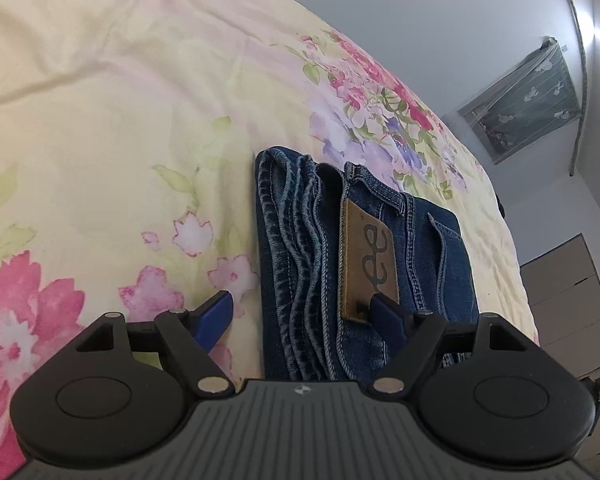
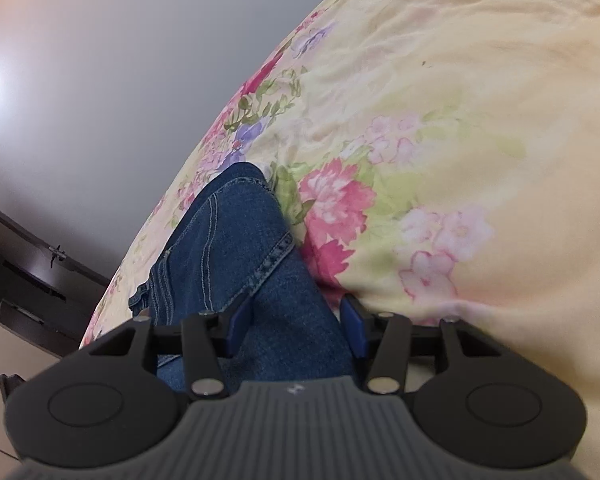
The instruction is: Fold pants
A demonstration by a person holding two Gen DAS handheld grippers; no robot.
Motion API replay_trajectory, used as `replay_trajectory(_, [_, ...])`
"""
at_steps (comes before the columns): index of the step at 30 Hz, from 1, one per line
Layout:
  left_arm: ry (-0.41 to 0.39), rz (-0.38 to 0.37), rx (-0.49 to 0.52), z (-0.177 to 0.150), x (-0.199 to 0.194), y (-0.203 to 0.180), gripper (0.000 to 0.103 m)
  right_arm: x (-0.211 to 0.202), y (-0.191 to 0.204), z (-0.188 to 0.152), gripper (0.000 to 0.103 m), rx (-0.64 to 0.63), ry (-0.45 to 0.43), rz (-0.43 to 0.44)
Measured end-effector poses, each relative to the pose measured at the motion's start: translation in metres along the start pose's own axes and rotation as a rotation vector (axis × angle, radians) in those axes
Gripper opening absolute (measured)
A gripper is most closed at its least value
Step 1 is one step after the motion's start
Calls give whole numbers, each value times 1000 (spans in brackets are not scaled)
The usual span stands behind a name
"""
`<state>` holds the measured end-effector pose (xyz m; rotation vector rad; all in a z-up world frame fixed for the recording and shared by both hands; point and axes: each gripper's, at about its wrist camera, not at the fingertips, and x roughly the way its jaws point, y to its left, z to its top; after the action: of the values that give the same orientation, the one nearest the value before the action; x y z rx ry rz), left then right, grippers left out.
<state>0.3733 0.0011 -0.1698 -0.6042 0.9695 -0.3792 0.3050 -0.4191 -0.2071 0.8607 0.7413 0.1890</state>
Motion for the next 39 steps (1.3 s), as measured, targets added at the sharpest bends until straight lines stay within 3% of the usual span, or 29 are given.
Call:
replay_trajectory(5, [-16,-87,-24,5,17,7,88,26,-1,26,45,9,88,61])
replay_trajectory(11, [-3,-146,-13,8,29,5,69,45,-6,42,40,53,154,108])
replay_trajectory(17, [-16,-120,36,9,21,-5,50,37,12,48,26,1,157,70])
replay_trajectory(22, [-29,-99,80,11,5,-18,37,23,45,52,22,-79,142,19])
replay_trajectory(31, [-53,-73,122,12,-70,-17,35,-11,131,31,21,-195,140,29])
replay_trajectory(39, [-62,58,179,35,-186,31,35,19,209,-47,20,-187,216,157])
